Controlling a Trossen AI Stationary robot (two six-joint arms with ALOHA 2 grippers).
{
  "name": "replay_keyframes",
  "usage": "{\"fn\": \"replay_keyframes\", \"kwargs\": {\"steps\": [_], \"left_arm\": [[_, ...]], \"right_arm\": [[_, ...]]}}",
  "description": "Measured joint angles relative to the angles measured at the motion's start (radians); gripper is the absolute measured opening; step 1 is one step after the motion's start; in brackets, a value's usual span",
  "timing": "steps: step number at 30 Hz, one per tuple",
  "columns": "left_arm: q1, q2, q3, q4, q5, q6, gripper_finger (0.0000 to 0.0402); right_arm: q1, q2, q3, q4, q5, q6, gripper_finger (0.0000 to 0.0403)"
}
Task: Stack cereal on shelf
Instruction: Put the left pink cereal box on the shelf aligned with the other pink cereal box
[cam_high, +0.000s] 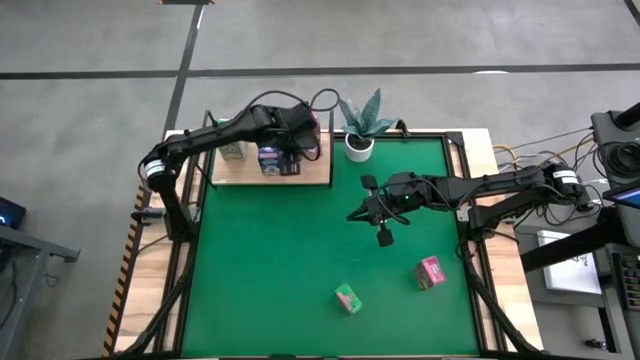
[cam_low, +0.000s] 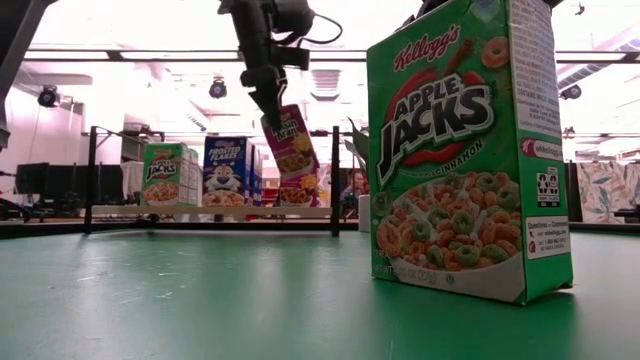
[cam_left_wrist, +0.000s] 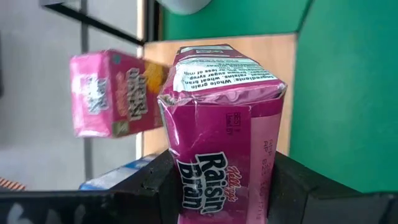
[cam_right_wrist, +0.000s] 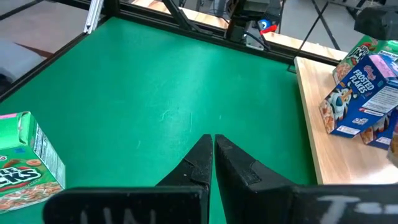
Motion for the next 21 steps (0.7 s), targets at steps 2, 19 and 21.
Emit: {"fn": "replay_keyframes", "kwargs": {"steps": [2, 19, 21], "left_arm": [[0.002, 0.001, 0.000, 0.001, 0.029, 0.000, 0.0157], [0.008, 0.076, -0.001, -0.010, 0.003, -0.001, 0.0157], [0.008, 0.076, -0.001, -0.006, 0.005, -0.002, 0.0157]], "right_arm": [[0.000, 0.000, 0.000, 0.000, 0.000, 0.000, 0.0009], [0.000, 0.000, 0.000, -0.006, 0.000, 0.000, 0.0009], [0.000, 0.000, 0.000, -0.006, 0.000, 0.000, 0.0009]]}}
